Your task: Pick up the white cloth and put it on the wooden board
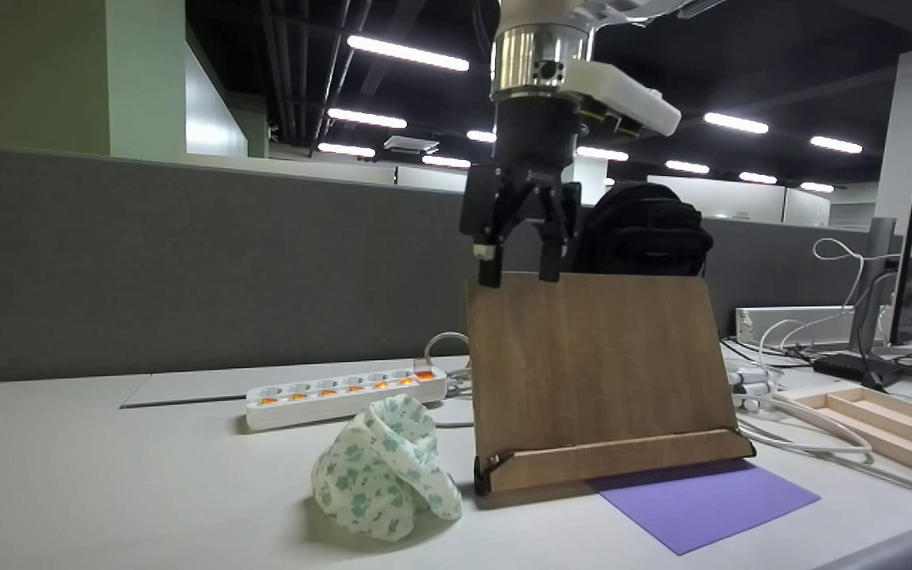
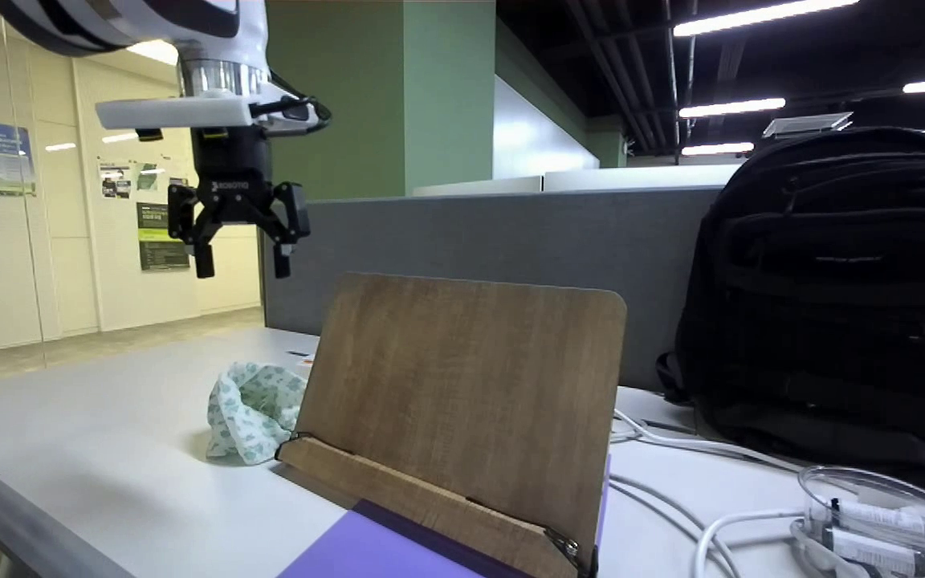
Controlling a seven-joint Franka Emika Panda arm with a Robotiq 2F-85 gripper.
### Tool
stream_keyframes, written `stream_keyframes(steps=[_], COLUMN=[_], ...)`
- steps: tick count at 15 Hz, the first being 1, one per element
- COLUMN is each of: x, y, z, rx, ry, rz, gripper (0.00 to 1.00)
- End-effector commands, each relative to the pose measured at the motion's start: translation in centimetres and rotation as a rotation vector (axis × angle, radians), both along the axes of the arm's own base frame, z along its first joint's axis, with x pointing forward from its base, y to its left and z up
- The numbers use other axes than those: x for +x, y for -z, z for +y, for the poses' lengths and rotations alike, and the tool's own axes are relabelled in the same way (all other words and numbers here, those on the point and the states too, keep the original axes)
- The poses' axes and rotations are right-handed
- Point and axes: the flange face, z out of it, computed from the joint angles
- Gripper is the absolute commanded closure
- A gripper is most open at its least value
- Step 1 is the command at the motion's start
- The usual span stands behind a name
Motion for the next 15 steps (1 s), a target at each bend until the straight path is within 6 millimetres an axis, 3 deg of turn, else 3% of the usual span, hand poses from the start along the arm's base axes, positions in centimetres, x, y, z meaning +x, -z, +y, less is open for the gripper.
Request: stream_keyframes(steps=[1, 5, 15], x=[0.4, 1.4, 4.7], y=[2.1, 4.7, 10.8], z=[4.2, 7.1, 9.4], rx=[-0.013, -0.017, -0.033], ry=[0.028, 0.048, -0.045], rz=[-0.019, -0.031, -0.024], gripper=[0.00, 0.00, 0.00])
